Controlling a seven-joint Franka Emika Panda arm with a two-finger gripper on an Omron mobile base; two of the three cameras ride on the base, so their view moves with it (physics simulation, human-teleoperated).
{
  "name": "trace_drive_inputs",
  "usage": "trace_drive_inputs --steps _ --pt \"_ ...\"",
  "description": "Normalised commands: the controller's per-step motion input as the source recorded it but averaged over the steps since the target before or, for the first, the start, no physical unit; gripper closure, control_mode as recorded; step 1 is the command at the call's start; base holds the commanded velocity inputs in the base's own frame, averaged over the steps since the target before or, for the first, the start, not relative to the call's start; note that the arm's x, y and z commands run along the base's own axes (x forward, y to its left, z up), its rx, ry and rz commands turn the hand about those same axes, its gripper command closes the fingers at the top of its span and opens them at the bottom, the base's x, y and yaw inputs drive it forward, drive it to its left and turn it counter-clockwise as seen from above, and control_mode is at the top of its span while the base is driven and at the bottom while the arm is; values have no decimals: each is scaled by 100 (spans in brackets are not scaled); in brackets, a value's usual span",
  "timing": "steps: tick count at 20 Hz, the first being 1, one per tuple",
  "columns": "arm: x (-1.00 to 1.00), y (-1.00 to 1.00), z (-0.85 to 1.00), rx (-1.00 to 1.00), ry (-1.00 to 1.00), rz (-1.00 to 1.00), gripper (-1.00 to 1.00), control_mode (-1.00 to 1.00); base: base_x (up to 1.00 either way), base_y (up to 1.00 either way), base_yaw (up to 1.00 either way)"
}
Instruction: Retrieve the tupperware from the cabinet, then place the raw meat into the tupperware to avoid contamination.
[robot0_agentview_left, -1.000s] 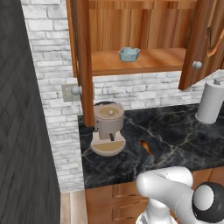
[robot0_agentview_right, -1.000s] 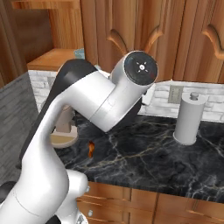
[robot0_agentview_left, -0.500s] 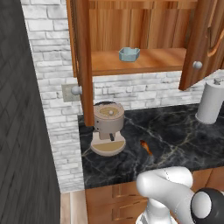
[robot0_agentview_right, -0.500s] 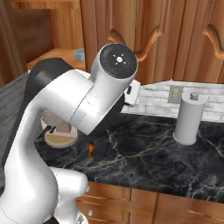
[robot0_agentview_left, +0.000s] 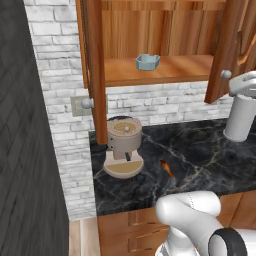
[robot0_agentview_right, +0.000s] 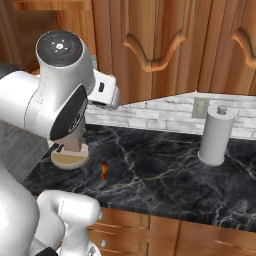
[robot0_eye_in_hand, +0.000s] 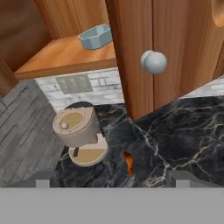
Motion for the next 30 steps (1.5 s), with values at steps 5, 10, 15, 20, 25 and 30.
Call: trace_drive_inputs --steps 5,10,15,20,25,30 --pt "2 94 13 -19 4 0 -100 -100 0 0 0" --pt "41 53 0 -29 12 0 -100 -100 0 0 0" --pt "66 50 0 -40 12 0 -100 -100 0 0 0" --pt "67 32 0 -48 19 0 -100 -100 0 0 0" --pt "69 -26 0 -30 19 8 -100 -100 0 0 0" --pt "52 -15 0 -24 17 5 -100 -100 0 0 0"
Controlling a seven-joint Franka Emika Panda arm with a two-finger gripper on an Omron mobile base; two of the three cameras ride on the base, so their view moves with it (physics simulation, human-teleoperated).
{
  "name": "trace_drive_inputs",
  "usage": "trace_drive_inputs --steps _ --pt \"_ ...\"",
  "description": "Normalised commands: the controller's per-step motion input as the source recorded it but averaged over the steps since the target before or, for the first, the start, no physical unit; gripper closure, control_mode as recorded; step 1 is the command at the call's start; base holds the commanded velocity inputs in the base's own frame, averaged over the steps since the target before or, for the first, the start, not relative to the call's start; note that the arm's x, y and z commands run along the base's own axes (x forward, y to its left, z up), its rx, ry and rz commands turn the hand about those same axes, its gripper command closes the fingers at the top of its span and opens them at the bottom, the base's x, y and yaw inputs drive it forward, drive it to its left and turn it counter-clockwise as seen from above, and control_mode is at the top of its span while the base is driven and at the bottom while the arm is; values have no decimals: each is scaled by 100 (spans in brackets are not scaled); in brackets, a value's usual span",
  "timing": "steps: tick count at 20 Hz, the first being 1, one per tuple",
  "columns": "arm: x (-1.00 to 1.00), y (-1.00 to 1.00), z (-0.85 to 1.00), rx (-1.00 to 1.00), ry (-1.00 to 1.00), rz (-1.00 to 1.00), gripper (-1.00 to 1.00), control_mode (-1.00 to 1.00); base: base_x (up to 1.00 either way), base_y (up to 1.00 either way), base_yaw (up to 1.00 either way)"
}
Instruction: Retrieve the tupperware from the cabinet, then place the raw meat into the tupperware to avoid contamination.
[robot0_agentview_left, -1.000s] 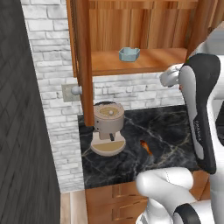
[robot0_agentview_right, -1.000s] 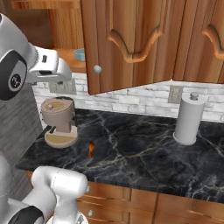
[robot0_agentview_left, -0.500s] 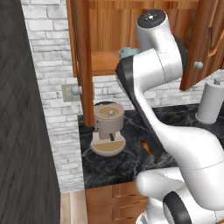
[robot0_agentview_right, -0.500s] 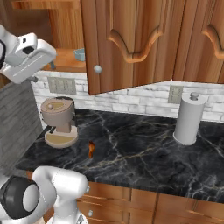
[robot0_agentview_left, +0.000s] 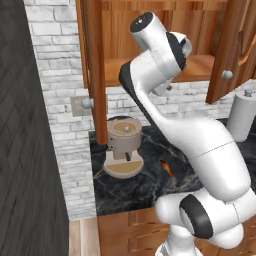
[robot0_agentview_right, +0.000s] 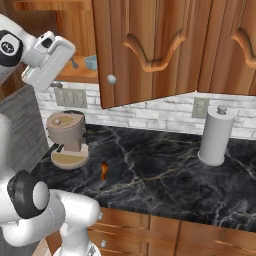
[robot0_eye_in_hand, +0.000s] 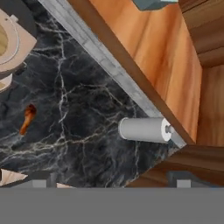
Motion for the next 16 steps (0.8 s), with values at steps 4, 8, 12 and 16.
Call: trace_drive_inputs --steps 4,8,12,16 --pt "65 0 0 -27 12 3 -100 -100 0 0 0" --pt "61 -30 -3 -23 8 0 -100 -100 0 0 0" --pt "59 -57 -1 -20 5 2 -100 -100 0 0 0" --pt "44 -57 0 -17 2 0 -100 -100 0 0 0"
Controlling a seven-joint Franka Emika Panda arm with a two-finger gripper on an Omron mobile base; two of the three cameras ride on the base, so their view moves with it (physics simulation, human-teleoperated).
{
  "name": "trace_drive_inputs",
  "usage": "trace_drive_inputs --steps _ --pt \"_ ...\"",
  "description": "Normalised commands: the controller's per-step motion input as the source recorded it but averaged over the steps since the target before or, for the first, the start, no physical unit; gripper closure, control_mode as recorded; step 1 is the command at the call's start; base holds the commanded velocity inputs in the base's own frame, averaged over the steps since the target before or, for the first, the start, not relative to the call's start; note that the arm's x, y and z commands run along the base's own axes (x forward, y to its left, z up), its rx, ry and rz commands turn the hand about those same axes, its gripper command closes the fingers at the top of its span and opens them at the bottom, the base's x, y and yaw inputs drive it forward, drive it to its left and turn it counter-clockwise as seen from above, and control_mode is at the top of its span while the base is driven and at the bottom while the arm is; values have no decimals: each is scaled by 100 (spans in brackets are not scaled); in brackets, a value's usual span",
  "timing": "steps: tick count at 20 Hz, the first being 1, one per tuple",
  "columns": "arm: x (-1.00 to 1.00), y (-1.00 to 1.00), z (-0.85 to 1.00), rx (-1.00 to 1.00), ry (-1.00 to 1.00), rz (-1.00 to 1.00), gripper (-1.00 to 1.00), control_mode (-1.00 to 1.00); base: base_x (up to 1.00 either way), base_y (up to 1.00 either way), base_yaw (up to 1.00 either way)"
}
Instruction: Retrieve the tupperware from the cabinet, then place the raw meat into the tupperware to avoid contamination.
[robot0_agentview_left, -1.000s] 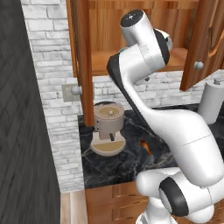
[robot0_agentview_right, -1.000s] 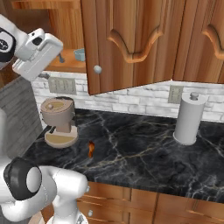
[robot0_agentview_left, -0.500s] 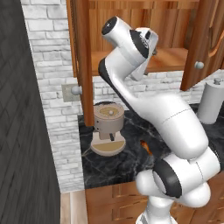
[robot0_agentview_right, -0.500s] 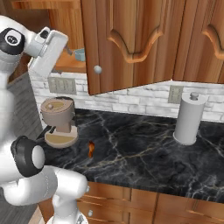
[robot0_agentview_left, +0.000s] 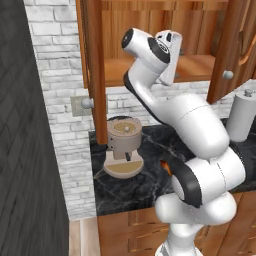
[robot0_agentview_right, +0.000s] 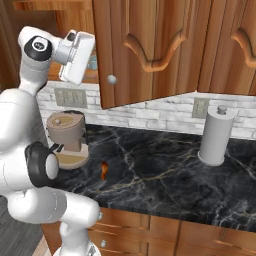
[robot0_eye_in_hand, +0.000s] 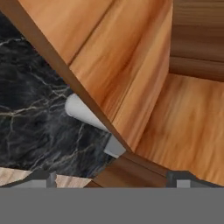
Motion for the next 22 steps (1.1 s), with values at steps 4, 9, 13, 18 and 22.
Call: trace_drive_inputs --steps 4,9,13,18,22 --pt "7 -57 -1 -17 0 0 -100 -100 0 0 0" --pt "-11 -61 -4 -9 0 -10 -100 -100 0 0 0" --pt "-38 -60 -8 -6 0 -24 -100 -100 0 0 0" --pt "-54 -48 0 -8 0 -25 -100 -100 0 0 0" --pt "-86 -64 0 -1 -5 -24 -100 -100 0 0 0"
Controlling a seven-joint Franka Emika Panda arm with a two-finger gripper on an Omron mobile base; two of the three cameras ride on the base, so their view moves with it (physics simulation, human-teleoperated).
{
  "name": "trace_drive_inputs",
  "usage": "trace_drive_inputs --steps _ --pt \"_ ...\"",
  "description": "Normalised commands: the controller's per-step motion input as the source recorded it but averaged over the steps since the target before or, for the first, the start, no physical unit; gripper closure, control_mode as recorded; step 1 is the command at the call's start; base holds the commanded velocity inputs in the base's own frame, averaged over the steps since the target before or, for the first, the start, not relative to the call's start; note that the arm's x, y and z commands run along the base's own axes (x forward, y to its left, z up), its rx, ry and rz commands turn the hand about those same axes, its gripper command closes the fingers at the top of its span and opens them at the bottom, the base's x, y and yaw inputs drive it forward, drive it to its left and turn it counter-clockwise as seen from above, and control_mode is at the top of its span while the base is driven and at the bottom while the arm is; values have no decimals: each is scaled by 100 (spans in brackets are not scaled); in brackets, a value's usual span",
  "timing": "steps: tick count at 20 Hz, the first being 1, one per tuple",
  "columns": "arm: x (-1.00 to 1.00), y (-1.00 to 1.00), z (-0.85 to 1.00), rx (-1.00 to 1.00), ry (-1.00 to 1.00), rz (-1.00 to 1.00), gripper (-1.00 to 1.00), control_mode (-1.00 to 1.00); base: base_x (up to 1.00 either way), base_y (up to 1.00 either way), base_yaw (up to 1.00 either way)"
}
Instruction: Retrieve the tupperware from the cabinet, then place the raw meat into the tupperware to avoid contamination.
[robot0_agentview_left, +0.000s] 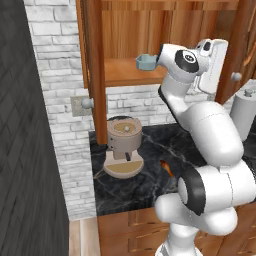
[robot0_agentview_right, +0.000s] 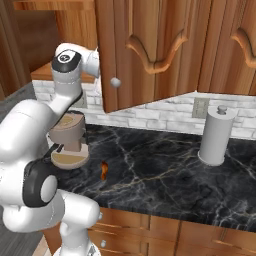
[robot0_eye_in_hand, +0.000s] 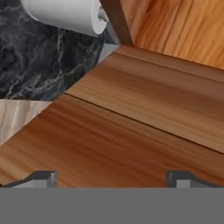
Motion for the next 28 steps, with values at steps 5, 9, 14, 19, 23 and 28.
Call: trace_drive_inputs --steps 5,9,14,19,23,28 --pt "-90 -77 0 0 -17 -18 -100 -100 0 0 0" --pt "-69 -72 0 -1 -28 -1 -100 -100 0 0 0" --pt "-42 -52 0 -1 -28 0 -100 -100 0 0 0" --pt "-24 -39 0 -1 -19 0 -100 -100 0 0 0" --pt "-13 -32 0 -1 -14 0 -100 -100 0 0 0" --pt "-1 -44 -8 0 -12 2 -100 -100 0 0 0"
